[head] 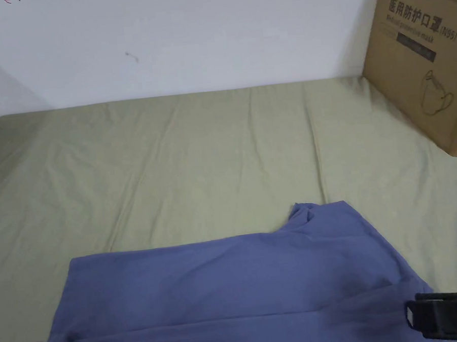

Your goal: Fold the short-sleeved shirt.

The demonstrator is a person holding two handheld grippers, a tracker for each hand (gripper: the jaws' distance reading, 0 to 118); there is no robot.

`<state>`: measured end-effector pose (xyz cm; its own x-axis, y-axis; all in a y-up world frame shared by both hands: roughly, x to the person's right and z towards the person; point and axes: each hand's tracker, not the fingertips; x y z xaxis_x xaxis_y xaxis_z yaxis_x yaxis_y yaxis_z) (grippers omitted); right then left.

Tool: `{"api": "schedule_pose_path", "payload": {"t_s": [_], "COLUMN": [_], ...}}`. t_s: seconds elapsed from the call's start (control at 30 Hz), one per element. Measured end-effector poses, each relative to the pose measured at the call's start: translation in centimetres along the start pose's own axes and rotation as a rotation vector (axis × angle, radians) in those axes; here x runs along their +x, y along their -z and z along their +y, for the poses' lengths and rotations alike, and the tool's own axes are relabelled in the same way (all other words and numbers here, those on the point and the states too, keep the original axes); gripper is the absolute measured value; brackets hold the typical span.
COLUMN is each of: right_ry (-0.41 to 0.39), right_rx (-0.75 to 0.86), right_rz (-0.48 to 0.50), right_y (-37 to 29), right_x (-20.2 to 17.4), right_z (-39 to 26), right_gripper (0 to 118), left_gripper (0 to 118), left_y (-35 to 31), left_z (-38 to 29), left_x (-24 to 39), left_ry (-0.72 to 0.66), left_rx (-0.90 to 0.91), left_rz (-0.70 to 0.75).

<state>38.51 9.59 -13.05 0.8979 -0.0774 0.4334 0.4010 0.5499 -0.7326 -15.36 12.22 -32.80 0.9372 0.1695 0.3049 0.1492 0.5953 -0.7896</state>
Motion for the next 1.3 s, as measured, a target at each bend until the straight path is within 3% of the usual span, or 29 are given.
{"api": "schedule_pose_path", "payload": {"t_s": [0.03,0.07,0.1,0.17,0.2,0.23,0.4,0.6,0.63,0.67,0.73,0.77,0.8,1.0,1.03,1.07,1.13,1.17,1.2,1.23,1.27,1.3], "right_ry": [0.001,-0.002,-0.009,-0.023,-0.028,-0.029,-0.038,-0.059,-0.056,-0.049,-0.039,-0.038,-0.041,-0.091,-0.088,-0.081,-0.058,-0.052,-0.051,-0.053,-0.06,-0.068], "right_rx": [0.016,0.036,0.056,0.073,0.079,0.096,0.072,0.034,0.027,0.019,-0.001,-0.009,-0.018,-0.042,-0.043,-0.043,-0.049,-0.053,-0.058,-0.062,-0.06,-0.056], "right_rz": [0.018,0.039,0.06,0.079,0.074,0.087,0.137,0.12,0.118,0.115,0.116,0.114,0.109,0.064,0.062,0.059,0.064,0.071,0.077,0.08,0.083,0.087], "right_y": [0.0,-0.1,-0.1,0.3,0.7,1.0,2.9,5.0,5.4,5.8,6.6,6.9,7.2,8.0,8.1,8.2,8.4,8.6,8.9,9.1,9.5,9.9], "right_x": [-0.7,-1.7,-2.7,-4.2,-4.8,-5.3,-7.0,-7.9,-7.9,-8.0,-7.9,-7.9,-7.9,-7.5,-7.2,-6.9,-6.2,-5.7,-5.3,-5.1,-4.7,-4.4], "right_z": [0.3,0.7,1.1,1.8,2.2,2.6,4.6,5.9,6.0,6.1,6.2,6.3,6.3,6.6,6.7,6.8,7.3,7.7,8.3,8.8,9.7,10.7], "right_gripper": [101,80,45,18,6,0,0,0,0,0,0,0,0,0,0,0,0,0,0,0,0,0], "left_gripper": [89,66,32,8,0,0,0,3,18,42,105,117,118,116,96,69,60,57,52,14,4,4], "left_y": [0.1,0.2,0.3,1.1,1.6,1.8,4.7,11.8,13.2,14.5,17.0,18.3,19.5,25.0,25.5,25.8,25.6,24.6,23.9,23.3,22.7,22.0], "left_z": [0.3,0.7,1.2,1.7,1.9,2.3,5.6,12.6,13.6,14.5,15.5,16.0,16.2,16.4,16.3,16.1,15.4,15.1,15.0,15.0,14.9,14.8], "left_x": [0.3,0.9,1.5,2.3,2.6,2.8,1.6,-3.0,-3.6,-4.1,-4.1,-4.2,-4.2,-3.7,-3.6,-3.6,-2.9,-2.3,-2.0,-2.1,-1.9,-1.7], "left_ry": [0.011,0.021,0.024,0.038,0.039,0.041,0.047,0.021,0.025,0.034,0.059,0.074,0.09,0.158,0.158,0.149,0.146,0.242,0.266,0.247,0.213,0.213], "left_rx": [0.005,0.006,0.009,0.006,0.002,0.009,-0.003,-0.056,-0.064,-0.07,-0.11,-0.137,-0.146,-0.248,-0.266,-0.307,-0.327,-0.272,-0.252,-0.253,-0.25,-0.243], "left_rz": [-0.016,-0.045,-0.064,-0.103,-0.101,-0.099,-0.096,-0.09,-0.083,-0.074,-0.046,-0.035,-0.035,0.023,0.02,-0.013,-0.057,0.0,-0.033,-0.073,-0.115,-0.091]}}
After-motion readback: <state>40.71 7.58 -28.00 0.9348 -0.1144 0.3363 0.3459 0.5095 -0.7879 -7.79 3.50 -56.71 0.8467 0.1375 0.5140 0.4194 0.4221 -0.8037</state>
